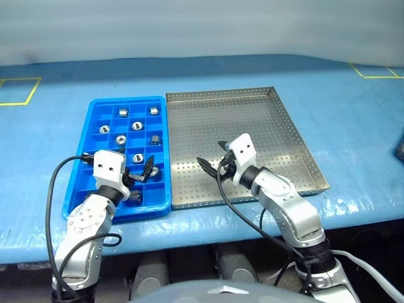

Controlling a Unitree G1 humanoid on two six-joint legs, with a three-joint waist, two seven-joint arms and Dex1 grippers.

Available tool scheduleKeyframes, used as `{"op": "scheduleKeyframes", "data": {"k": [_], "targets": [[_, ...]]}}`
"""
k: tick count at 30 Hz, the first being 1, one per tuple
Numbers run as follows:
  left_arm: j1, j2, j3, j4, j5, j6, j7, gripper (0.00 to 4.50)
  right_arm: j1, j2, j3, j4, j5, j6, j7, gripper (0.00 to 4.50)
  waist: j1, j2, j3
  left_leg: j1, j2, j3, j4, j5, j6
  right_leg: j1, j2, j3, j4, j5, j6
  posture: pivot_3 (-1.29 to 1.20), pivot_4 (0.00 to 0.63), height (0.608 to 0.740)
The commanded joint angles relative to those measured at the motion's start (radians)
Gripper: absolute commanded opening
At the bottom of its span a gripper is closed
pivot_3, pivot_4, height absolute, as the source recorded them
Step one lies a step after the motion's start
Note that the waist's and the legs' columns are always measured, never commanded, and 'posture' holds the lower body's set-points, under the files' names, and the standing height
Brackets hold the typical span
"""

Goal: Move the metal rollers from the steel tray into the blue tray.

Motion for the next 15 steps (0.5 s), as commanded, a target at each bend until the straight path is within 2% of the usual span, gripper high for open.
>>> {"op": "scheduleKeyframes", "data": {"k": [1,15], "targets": [[-0.003,0.009,0.003,-0.014,0.001,-0.023,-0.002,4.47,0.0,-0.001,-0.008,-0.025,-0.001,-0.013,0.003,4.5,0.0,0.0,0.0,0.0,0.0,0.0,0.0,0.0,0.0,0.0,0.0,0.0,0.0,0.0,0.0,-0.04,0.15,0.74],[0.0,0.016,-0.003,-0.017,-0.002,-0.021,-0.005,4.47,-0.004,0.004,0.003,-0.014,-0.015,-0.015,0.003,4.5,0.001,0.0,0.0,0.0,0.0,0.0,0.0,0.0,0.0,0.0,0.0,0.0,0.0,0.0,0.0,-0.03,0.15,0.74]]}}
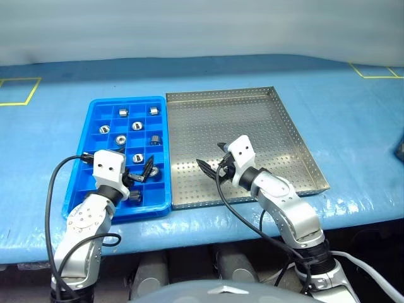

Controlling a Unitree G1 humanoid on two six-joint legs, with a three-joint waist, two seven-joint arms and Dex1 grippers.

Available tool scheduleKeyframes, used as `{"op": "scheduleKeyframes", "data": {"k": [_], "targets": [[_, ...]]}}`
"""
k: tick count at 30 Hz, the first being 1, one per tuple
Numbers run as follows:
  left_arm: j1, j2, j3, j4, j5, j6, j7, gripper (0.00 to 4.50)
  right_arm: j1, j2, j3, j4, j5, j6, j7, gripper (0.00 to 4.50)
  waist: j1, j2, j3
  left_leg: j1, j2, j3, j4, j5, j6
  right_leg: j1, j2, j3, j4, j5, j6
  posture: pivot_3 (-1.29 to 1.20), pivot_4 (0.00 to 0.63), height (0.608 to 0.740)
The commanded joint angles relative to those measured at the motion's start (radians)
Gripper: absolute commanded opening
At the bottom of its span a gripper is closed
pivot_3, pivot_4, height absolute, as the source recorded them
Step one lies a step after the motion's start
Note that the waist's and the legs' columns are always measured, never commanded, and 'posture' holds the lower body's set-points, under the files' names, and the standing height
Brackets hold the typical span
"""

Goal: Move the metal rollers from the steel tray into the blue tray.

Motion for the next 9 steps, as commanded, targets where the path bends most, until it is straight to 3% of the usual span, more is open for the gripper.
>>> {"op": "scheduleKeyframes", "data": {"k": [1,9], "targets": [[-0.003,0.007,-0.003,-0.017,-0.001,-0.02,-0.005,4.47,-0.011,0.004,-0.007,-0.018,-0.001,-0.016,0.003,4.5,0.0,0.0,0.0,0.0,0.0,0.0,0.0,0.0,0.0,0.0,0.0,0.0,0.0,0.0,0.0,-0.03,0.15,0.74],[-0.002,0.008,-0.007,-0.015,-0.005,-0.019,-0.011,4.47,-0.008,0.006,-0.004,-0.017,-0.008,-0.019,0.0,4.5,0.0,0.0,0.0,0.0,0.0,0.0,0.0,0.0,0.0,0.0,0.0,0.0,0.0,0.0,0.0,-0.04,0.15,0.74]]}}
